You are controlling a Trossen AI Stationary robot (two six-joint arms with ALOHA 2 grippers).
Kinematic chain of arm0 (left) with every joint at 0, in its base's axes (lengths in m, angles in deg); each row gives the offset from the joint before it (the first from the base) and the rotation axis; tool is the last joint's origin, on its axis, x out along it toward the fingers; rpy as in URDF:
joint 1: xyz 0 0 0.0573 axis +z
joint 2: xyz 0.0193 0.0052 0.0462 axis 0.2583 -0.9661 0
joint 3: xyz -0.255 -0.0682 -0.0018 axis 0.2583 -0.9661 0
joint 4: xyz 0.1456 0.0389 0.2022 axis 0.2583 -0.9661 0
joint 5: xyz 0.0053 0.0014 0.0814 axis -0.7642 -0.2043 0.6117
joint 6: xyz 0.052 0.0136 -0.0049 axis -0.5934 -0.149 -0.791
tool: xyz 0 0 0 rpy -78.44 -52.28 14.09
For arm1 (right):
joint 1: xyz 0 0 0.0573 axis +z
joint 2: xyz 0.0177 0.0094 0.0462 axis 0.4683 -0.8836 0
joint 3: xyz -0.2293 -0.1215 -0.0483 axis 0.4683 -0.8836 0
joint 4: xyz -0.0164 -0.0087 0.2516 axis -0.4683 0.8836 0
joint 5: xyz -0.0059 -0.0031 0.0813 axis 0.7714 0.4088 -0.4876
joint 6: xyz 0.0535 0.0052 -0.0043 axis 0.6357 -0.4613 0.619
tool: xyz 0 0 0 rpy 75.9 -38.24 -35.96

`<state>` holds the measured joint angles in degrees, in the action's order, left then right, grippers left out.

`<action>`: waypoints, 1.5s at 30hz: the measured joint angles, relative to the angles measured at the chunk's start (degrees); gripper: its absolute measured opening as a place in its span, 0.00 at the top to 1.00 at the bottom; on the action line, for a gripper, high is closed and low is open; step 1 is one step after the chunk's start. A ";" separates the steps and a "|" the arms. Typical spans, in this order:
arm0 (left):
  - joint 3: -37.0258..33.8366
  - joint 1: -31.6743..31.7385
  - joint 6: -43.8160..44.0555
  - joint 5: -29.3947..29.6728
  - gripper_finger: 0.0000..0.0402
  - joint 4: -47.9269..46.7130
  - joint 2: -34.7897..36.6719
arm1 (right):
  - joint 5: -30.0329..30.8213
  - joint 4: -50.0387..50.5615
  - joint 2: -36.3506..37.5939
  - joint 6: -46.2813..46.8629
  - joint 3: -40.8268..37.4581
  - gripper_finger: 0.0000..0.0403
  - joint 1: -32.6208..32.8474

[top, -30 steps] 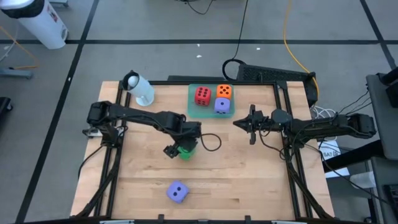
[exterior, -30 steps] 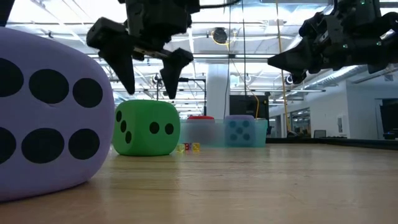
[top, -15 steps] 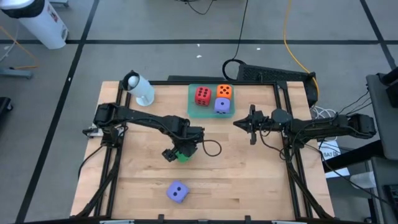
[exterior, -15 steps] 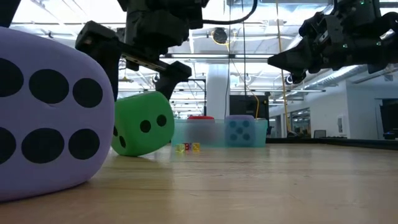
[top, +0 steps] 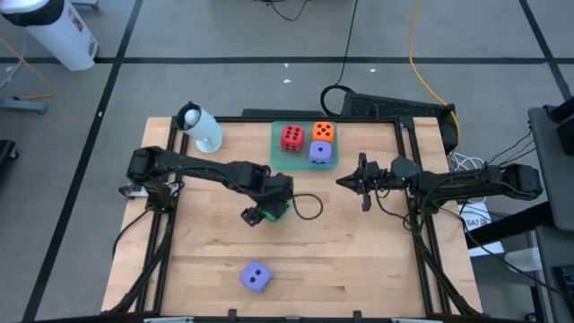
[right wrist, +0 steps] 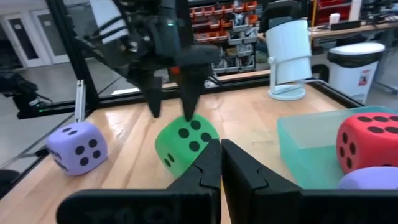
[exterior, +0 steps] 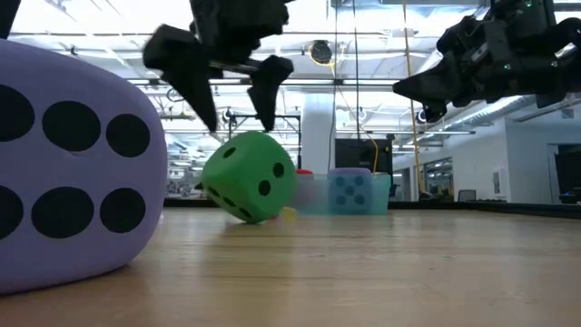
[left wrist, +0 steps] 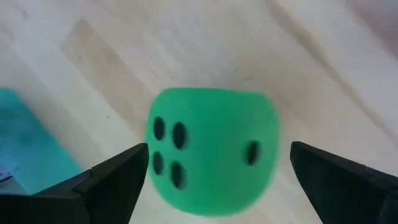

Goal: Pick & Place Dice
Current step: Put the big green dice into the bin

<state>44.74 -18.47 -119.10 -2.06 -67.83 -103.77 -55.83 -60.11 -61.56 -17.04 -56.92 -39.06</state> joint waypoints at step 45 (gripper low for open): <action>0.00 0.38 5.64 -4.11 0.01 5.15 -5.74 | 0.18 2.58 0.02 1.75 -0.02 0.99 -0.02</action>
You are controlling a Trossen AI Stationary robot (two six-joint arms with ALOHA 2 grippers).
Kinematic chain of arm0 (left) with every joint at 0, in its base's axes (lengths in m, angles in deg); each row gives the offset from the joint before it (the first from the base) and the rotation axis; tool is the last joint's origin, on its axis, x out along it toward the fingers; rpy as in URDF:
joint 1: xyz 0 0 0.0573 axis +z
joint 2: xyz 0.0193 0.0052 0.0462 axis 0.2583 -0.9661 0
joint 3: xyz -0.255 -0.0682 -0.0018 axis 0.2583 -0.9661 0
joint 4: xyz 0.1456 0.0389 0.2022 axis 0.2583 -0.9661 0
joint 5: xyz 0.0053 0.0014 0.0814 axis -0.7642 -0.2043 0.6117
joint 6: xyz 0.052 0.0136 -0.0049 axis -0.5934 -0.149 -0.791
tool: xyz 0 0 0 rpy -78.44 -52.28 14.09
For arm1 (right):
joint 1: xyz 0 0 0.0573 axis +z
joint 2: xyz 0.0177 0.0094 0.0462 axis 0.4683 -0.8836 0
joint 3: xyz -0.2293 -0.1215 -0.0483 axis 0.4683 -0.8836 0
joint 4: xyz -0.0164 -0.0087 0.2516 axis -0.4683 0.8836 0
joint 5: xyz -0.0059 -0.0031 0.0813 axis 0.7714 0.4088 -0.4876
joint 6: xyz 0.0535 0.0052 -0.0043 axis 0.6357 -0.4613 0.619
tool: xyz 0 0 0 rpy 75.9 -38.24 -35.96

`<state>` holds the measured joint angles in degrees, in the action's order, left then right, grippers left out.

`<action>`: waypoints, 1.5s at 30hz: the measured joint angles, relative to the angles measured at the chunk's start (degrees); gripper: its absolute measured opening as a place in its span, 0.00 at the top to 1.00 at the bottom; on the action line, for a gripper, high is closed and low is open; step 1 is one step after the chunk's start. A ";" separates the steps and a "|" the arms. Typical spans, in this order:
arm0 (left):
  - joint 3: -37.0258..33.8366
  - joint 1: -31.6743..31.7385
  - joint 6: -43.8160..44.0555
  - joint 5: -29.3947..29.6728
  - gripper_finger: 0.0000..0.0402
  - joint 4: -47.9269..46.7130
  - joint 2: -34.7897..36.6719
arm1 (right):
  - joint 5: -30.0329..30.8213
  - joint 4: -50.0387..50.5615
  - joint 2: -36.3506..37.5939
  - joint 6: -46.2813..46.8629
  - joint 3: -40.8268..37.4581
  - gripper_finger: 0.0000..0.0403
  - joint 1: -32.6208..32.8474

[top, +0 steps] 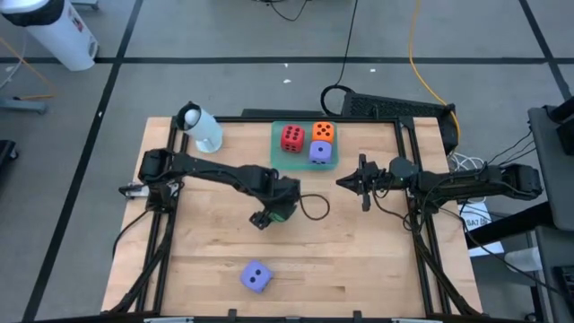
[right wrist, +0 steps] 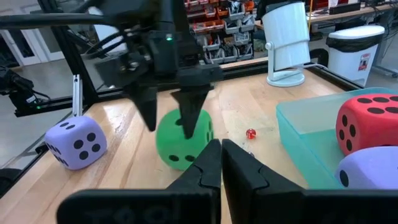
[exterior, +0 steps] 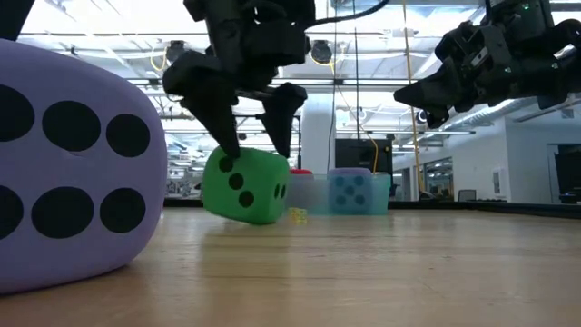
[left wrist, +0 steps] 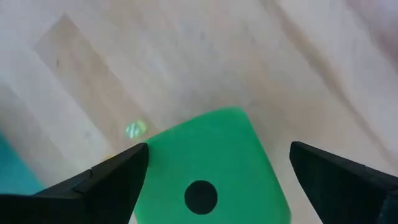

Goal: Pick & Place Dice
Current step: Put the big green dice into the bin

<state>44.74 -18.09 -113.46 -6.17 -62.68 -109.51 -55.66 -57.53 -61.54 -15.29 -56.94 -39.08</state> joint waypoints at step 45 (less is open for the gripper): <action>0.01 5.26 32.31 -0.10 0.01 -5.39 4.86 | -2.88 0.02 0.00 1.47 -0.02 0.99 0.00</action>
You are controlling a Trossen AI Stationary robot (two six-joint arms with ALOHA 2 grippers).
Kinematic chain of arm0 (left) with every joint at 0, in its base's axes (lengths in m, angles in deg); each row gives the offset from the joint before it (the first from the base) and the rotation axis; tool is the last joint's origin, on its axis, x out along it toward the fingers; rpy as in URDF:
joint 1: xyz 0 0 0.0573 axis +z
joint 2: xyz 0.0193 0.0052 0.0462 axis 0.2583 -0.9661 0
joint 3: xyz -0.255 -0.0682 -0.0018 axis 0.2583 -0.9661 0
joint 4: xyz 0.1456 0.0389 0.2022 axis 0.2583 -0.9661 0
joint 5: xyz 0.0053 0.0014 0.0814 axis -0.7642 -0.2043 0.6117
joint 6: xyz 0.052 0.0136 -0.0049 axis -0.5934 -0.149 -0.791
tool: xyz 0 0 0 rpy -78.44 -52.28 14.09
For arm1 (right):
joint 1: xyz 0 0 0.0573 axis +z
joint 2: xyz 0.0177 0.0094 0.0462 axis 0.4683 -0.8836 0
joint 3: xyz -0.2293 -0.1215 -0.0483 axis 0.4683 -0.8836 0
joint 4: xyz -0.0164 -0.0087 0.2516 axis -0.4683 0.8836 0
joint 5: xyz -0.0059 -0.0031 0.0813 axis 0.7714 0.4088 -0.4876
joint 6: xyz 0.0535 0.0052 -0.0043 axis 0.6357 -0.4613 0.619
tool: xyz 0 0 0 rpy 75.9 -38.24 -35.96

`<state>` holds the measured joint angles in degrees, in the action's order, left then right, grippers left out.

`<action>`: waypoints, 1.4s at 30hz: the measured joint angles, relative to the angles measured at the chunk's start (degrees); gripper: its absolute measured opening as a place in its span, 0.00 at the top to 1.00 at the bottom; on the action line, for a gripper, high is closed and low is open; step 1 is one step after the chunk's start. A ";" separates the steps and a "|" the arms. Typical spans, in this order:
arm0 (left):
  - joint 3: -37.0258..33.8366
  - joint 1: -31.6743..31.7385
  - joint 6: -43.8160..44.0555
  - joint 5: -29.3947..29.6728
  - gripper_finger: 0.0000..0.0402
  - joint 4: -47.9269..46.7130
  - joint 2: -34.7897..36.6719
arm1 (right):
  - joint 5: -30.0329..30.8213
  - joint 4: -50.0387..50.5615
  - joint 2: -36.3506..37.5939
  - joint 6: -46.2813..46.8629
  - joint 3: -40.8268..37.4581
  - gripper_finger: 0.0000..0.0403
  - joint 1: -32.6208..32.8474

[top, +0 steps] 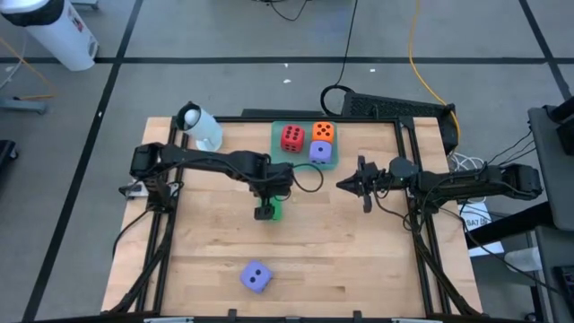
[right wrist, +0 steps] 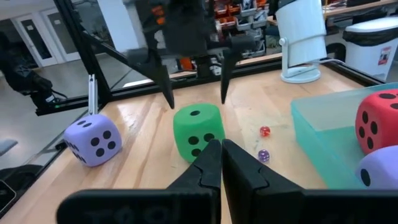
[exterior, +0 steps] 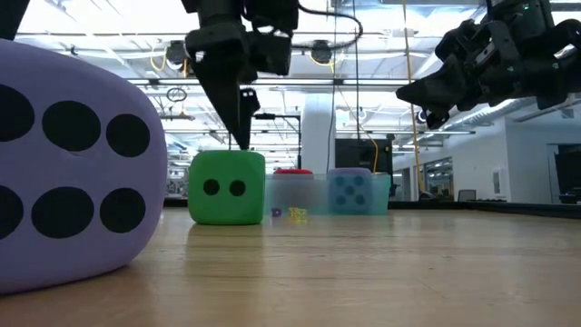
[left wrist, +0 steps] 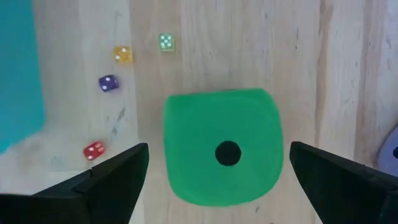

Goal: Pick & Place Dice
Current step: Put the big green dice into the bin

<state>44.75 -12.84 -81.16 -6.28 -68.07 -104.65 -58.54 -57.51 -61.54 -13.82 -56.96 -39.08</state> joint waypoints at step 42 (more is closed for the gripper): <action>-0.17 1.46 -5.68 -8.61 0.00 -1.68 -1.08 | -0.09 -0.46 -0.02 0.90 0.00 0.99 0.00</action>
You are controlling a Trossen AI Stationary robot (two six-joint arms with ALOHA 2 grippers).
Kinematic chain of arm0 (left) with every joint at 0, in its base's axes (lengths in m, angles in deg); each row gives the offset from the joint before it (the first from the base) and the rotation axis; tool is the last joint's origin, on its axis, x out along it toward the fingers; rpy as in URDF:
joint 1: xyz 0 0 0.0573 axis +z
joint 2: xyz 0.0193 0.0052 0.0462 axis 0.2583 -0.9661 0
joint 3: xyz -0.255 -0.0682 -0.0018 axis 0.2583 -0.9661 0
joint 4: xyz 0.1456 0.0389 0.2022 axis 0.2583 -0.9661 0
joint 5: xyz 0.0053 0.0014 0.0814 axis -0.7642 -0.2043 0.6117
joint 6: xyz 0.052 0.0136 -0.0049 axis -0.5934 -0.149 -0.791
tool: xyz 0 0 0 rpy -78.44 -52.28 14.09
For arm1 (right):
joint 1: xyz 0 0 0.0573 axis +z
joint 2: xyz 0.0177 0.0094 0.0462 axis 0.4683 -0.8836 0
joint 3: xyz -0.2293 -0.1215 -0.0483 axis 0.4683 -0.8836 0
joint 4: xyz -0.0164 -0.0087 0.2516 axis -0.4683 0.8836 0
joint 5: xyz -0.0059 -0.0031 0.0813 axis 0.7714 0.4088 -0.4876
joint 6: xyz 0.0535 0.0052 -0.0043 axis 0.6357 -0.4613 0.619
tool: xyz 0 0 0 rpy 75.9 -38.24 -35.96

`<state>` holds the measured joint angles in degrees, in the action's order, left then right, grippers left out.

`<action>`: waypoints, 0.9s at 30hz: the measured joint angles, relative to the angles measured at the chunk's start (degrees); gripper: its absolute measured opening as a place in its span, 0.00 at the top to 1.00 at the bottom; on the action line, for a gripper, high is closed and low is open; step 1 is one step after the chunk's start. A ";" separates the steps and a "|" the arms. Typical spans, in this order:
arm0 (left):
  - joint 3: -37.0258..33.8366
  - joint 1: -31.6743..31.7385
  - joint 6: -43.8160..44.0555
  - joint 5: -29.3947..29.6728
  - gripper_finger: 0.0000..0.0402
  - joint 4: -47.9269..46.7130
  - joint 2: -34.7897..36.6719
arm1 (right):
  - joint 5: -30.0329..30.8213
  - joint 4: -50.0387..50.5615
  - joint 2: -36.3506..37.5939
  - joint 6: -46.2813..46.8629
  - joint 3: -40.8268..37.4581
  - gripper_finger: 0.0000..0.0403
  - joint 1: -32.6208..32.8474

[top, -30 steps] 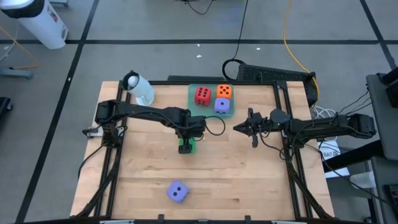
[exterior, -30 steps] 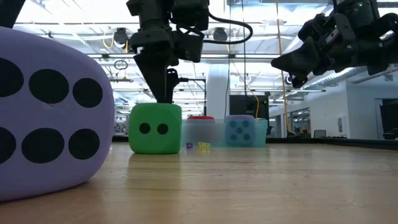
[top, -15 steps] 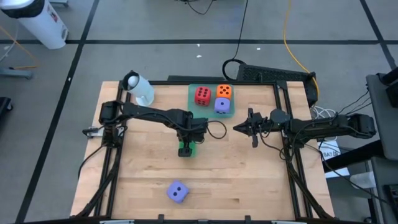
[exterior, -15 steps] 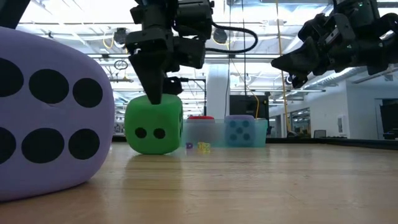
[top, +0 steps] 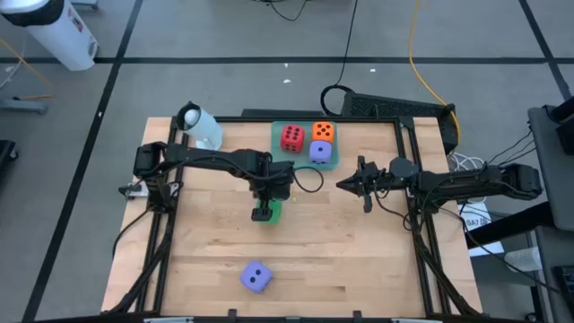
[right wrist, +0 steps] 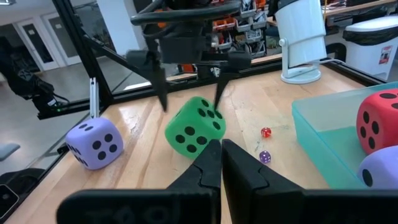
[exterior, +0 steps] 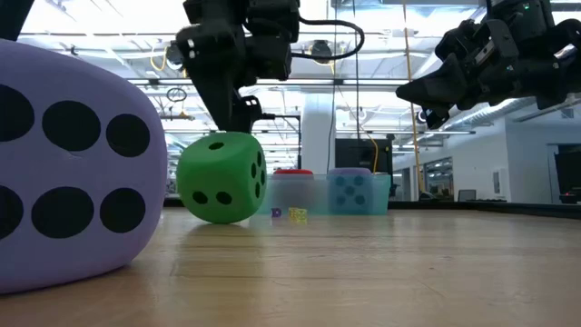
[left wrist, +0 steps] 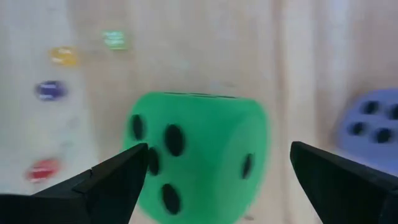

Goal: Pick & Place Dice
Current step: Put the big green dice into the bin

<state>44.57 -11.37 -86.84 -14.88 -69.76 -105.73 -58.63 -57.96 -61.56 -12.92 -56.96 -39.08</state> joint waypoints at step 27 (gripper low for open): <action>0.11 0.02 8.04 17.71 0.00 -2.49 0.09 | -0.09 0.00 0.00 -0.01 0.00 0.99 0.00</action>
<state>44.68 -11.35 -78.79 2.82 -72.24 -105.64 -58.72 -57.96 -61.56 -12.93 -56.96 -39.08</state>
